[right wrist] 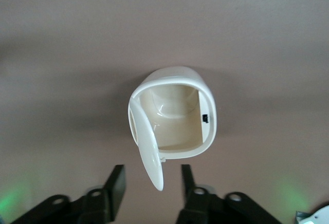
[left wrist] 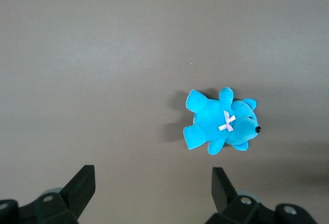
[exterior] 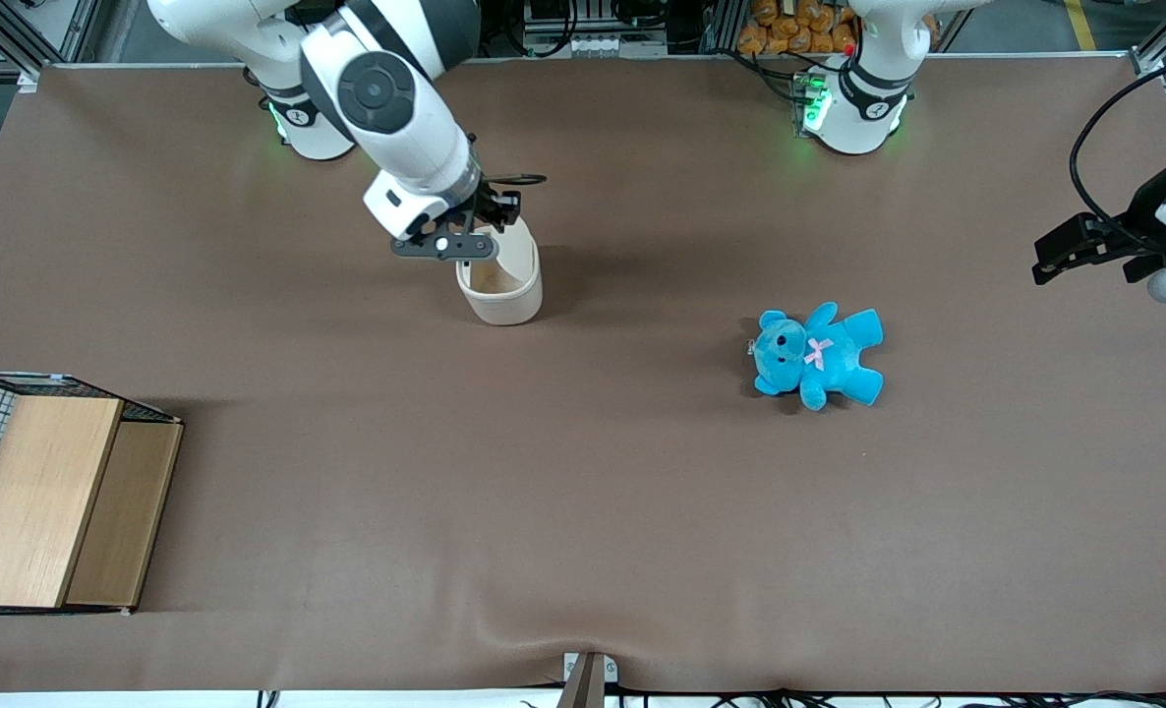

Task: Open trash can with right arm

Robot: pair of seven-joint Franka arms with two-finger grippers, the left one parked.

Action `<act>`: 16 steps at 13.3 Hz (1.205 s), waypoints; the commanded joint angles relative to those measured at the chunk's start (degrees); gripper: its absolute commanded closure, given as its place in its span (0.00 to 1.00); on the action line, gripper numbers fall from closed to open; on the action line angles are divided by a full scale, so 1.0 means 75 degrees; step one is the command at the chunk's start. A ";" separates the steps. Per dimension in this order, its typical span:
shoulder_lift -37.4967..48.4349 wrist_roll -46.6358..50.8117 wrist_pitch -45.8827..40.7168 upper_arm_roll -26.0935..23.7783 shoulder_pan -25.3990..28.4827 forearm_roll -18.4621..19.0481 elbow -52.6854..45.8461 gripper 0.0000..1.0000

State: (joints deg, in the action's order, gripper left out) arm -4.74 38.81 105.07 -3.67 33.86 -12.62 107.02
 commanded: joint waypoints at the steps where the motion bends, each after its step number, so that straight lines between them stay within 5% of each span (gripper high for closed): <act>1: -0.0012 -0.0065 -0.0461 -0.0038 -0.0657 -0.0169 -0.0393 0.00; 7: -0.0071 -0.1504 -0.1330 -0.0038 -0.2544 -0.0169 -0.1121 0.00; 16: -0.0083 -0.3919 -0.1575 -0.0108 -0.4057 0.0463 -0.1671 0.00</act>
State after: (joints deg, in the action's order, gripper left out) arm -4.87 12.68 94.90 -3.15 5.65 -10.85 96.95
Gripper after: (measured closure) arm 0.000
